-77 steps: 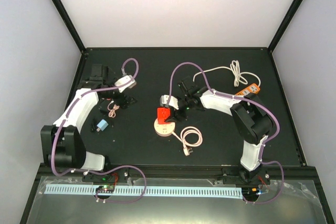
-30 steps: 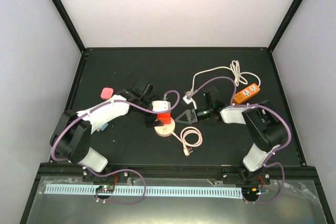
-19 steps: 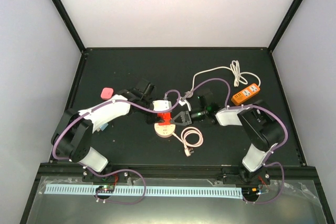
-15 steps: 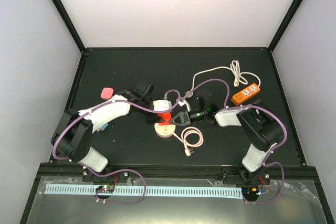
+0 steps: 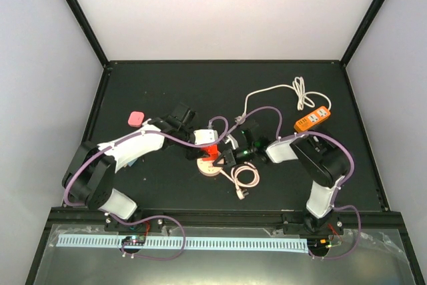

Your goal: Pull the plug off the socket

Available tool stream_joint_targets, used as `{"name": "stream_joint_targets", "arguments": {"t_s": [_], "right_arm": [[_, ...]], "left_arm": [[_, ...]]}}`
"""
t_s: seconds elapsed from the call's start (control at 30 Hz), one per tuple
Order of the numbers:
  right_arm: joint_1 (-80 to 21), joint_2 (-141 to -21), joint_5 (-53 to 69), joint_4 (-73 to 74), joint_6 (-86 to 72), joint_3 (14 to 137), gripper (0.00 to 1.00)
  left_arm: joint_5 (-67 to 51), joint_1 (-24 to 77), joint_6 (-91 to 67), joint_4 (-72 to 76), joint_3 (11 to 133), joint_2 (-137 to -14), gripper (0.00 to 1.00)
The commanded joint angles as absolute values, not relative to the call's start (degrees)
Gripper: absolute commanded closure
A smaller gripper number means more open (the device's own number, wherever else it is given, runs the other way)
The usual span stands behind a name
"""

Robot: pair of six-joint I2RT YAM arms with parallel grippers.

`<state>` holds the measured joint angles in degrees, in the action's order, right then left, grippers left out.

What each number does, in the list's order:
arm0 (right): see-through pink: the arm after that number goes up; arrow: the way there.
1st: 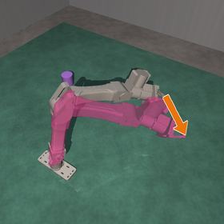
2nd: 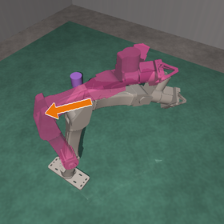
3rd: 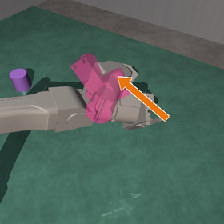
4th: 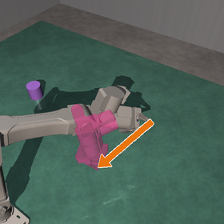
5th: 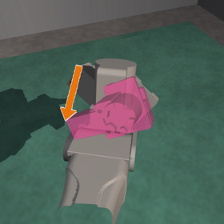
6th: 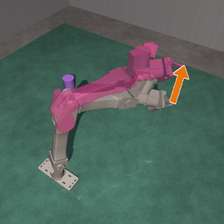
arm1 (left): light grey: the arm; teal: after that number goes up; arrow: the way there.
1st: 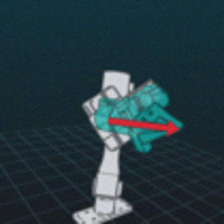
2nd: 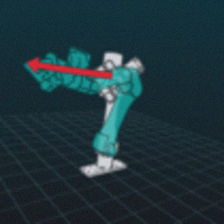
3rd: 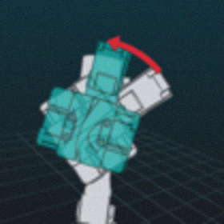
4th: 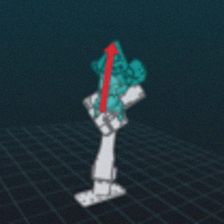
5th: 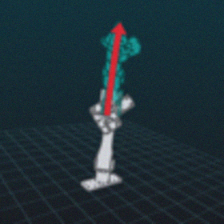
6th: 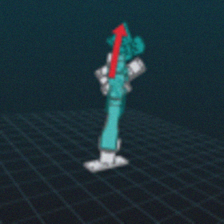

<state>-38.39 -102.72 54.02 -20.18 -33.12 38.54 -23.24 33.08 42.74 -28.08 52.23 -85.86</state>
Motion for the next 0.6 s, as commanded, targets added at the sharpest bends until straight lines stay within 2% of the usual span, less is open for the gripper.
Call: {"name": "stream_joint_targets", "arguments": {"t_s": [0.0,0.17,0.4,0.57], "right_arm": [[-38.6,-106.0,51.8,-16.9,-33.4,41.1,0.99],[-38.6,-107.1,51.3,-15.9,-32.8,41.8,0.99],[-38.7,-109.2,51.5,-13.9,-32.6,42.9,0.99],[-38.6,-109.9,50.3,-11.5,-31.2,43.6,0.99]], "left_arm": [[-24.9,33.9,42.2,-27.9,51.5,-84.8,0.57],[-25.6,34.1,42.4,-28.3,51.7,-84.2,0.63],[-28.2,34.2,41.4,-30.8,54.3,-83.2,0.77],[-29.6,34.2,40.2,-31.0,55.5,-81.6,0.79]]}}
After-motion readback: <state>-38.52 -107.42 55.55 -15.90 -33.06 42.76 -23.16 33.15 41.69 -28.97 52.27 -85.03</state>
